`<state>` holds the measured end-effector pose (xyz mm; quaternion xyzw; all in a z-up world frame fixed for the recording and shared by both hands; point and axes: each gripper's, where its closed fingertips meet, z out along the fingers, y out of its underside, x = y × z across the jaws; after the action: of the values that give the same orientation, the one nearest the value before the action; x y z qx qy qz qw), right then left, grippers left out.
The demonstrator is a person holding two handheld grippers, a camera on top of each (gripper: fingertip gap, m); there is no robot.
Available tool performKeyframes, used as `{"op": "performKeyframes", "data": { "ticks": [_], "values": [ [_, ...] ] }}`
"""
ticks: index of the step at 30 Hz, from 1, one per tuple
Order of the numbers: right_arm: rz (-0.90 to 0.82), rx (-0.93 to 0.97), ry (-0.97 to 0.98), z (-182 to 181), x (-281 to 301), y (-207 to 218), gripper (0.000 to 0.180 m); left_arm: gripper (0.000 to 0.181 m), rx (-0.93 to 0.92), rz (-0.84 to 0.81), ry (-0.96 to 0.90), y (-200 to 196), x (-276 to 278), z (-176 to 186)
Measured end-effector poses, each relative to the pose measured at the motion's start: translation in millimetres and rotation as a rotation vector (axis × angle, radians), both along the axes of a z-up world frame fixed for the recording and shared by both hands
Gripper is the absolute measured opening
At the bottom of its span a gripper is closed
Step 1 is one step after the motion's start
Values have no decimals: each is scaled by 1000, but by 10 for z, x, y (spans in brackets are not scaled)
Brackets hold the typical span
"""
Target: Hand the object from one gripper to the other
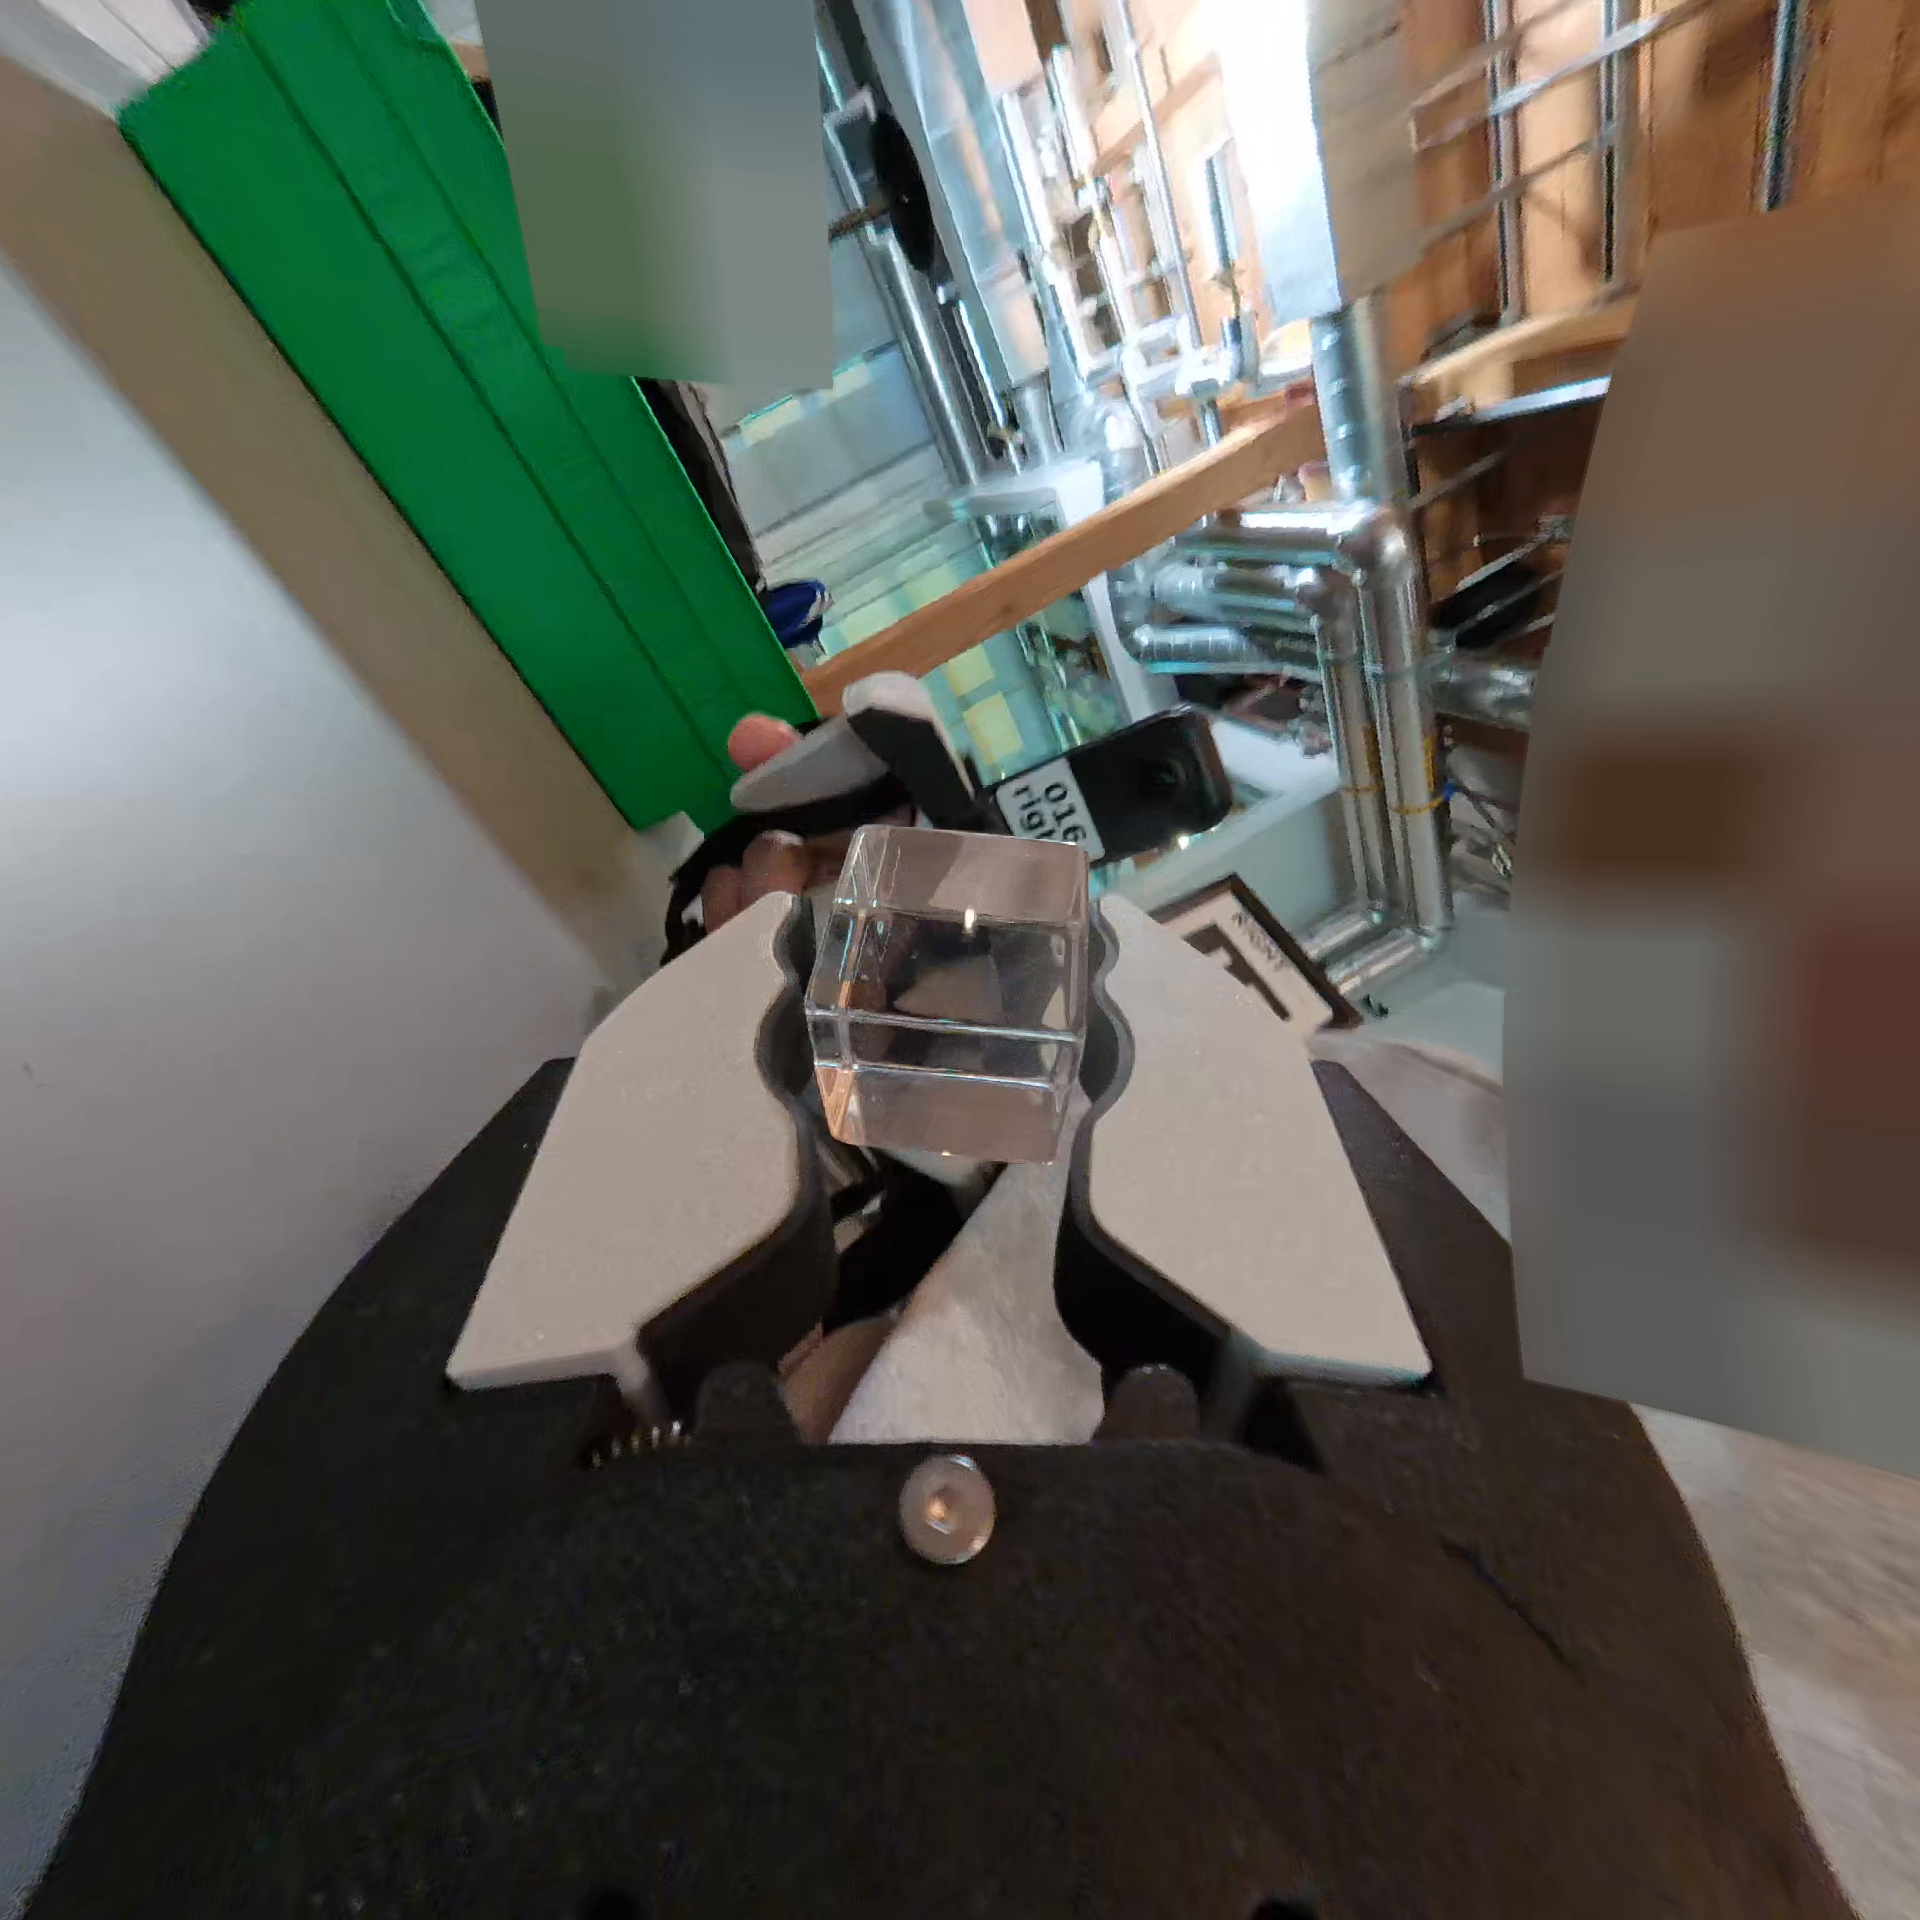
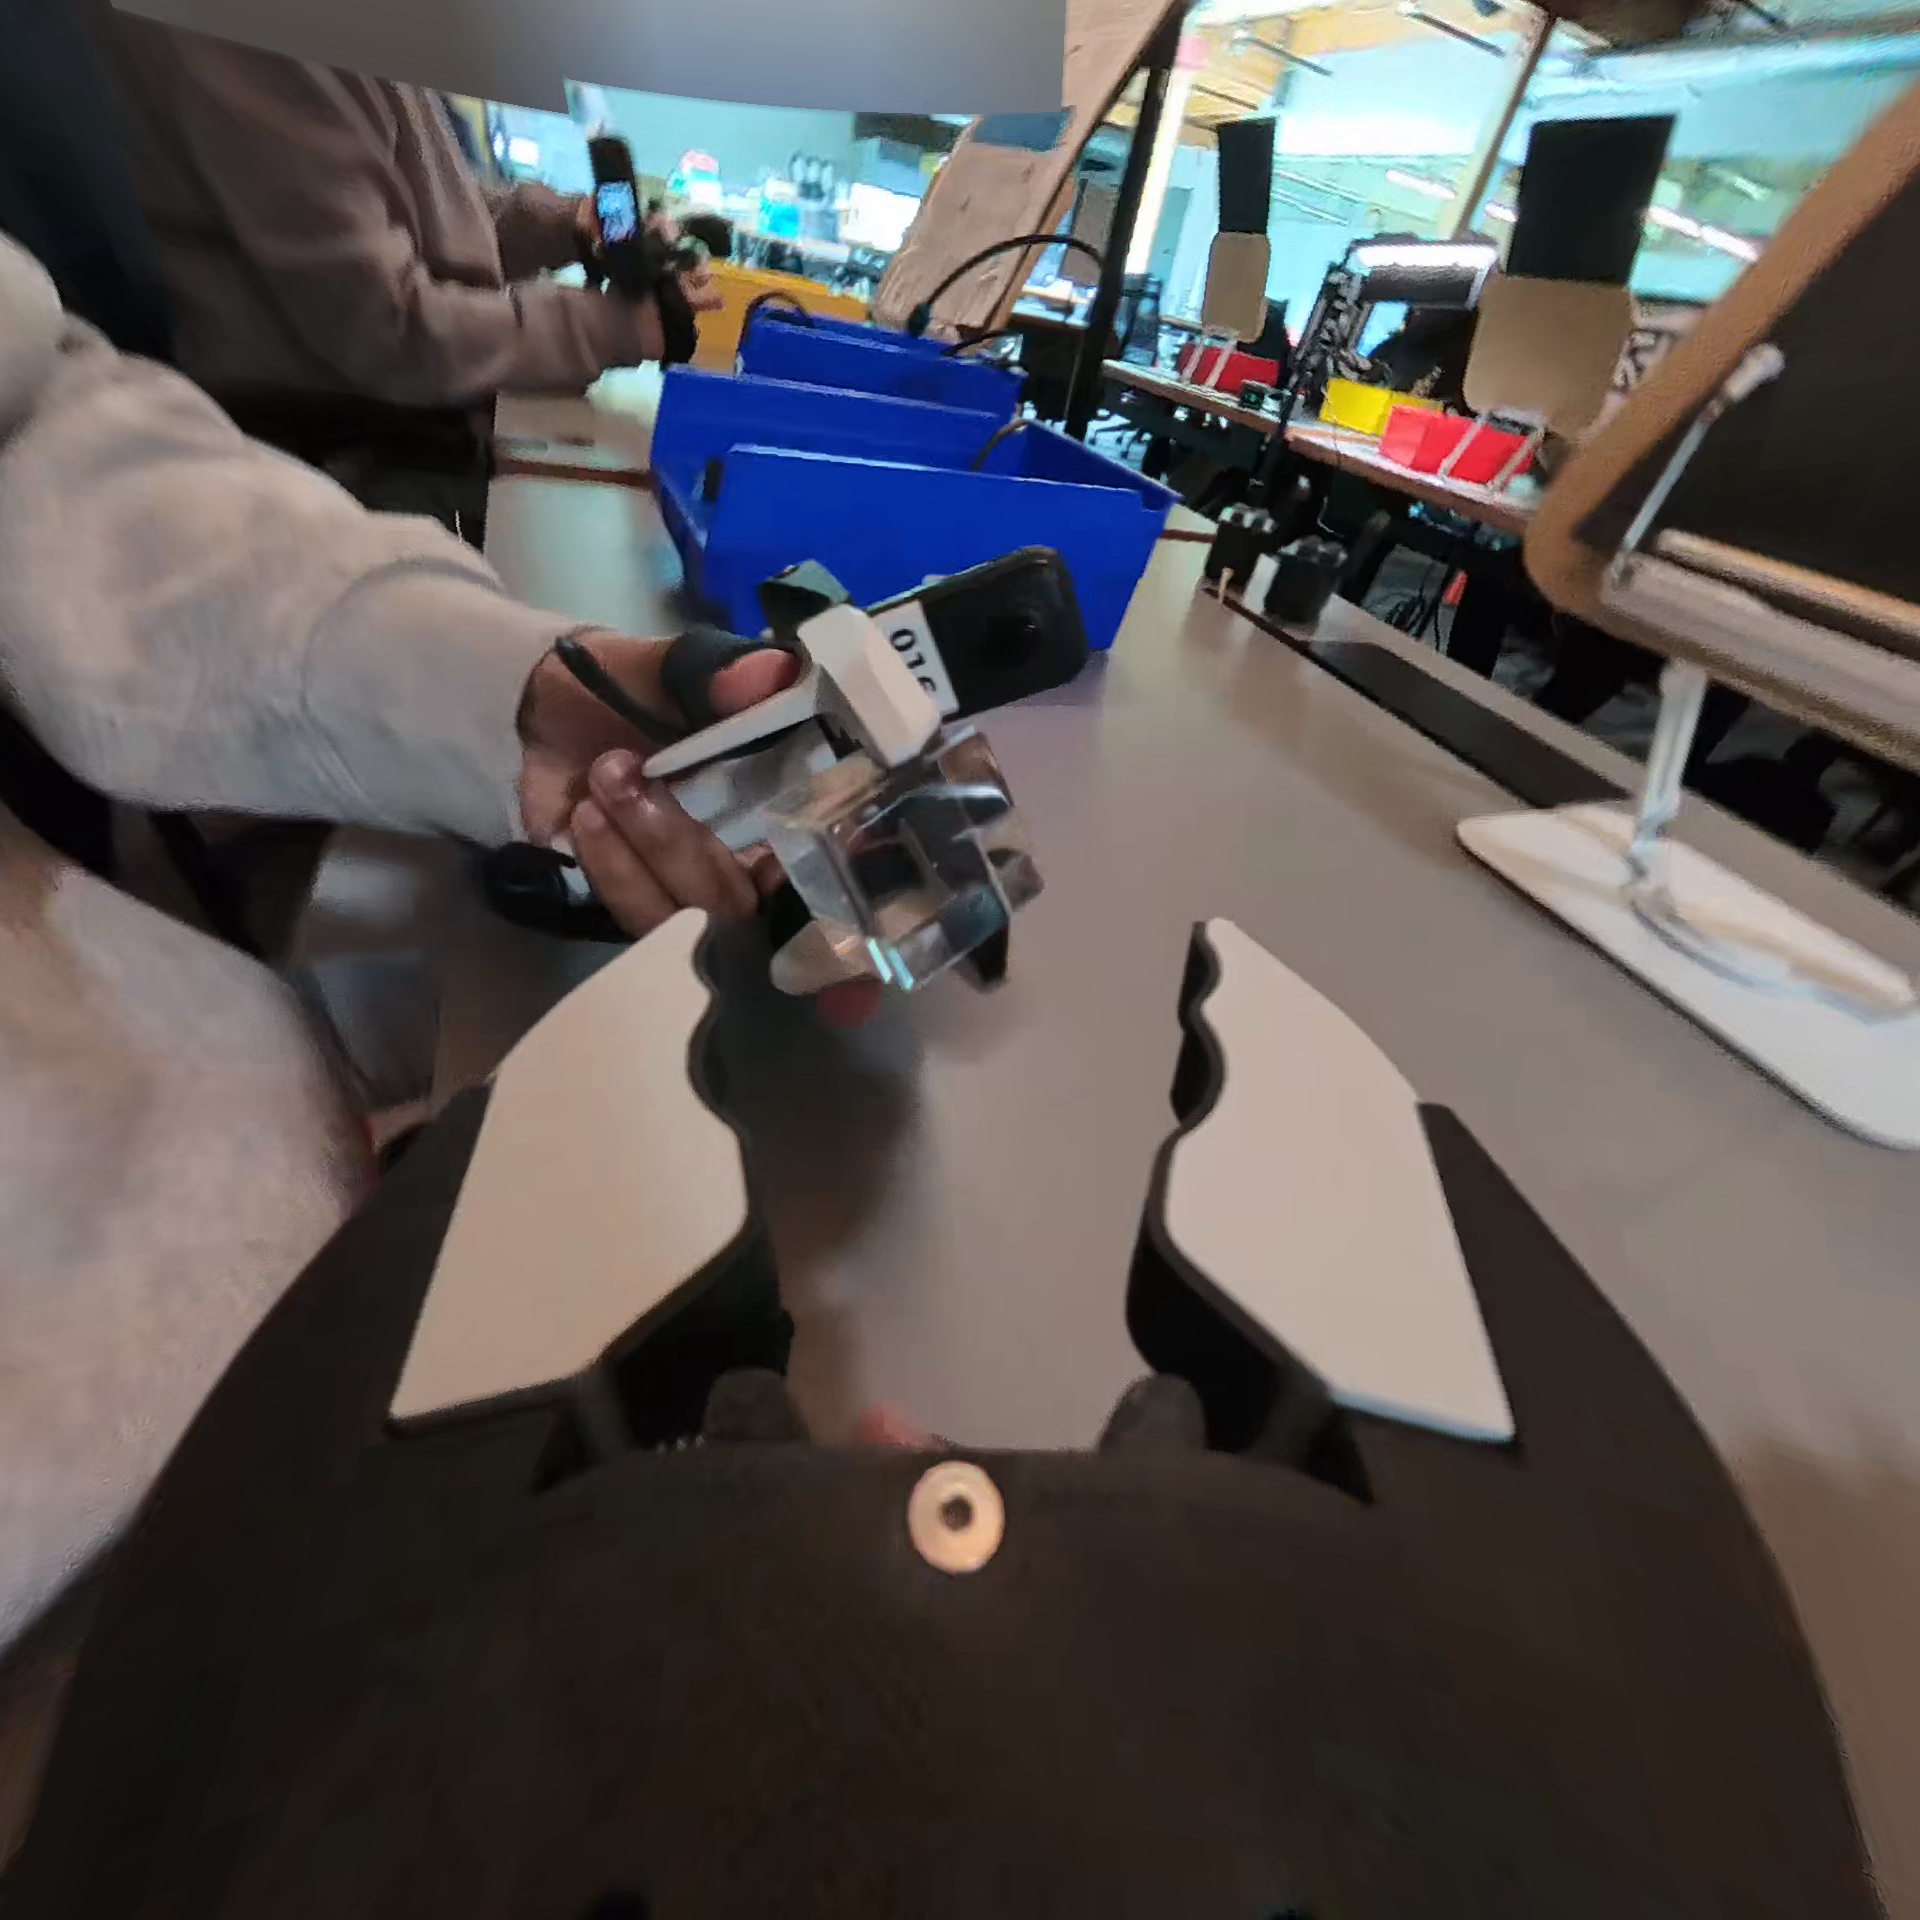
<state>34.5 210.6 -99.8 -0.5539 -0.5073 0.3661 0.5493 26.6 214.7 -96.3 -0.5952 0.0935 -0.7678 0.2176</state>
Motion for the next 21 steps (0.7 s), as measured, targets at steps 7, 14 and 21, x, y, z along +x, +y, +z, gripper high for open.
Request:
{"op": "performKeyframes", "data": {
  "ticks": [7, 14, 21],
  "values": [
    [257, 120, -116, -164, -313, -367, 85, 49, 87, -210, 110, -431, 6, -120],
    [442, 185, -194, -293, -475, -701, 75, 49, 33, -244, 163, -609, 31, -230],
    [423, 288, -249, -358, -517, -701, 49, 49, 26, -233, 159, -659, 44, -234]
  ]
}}
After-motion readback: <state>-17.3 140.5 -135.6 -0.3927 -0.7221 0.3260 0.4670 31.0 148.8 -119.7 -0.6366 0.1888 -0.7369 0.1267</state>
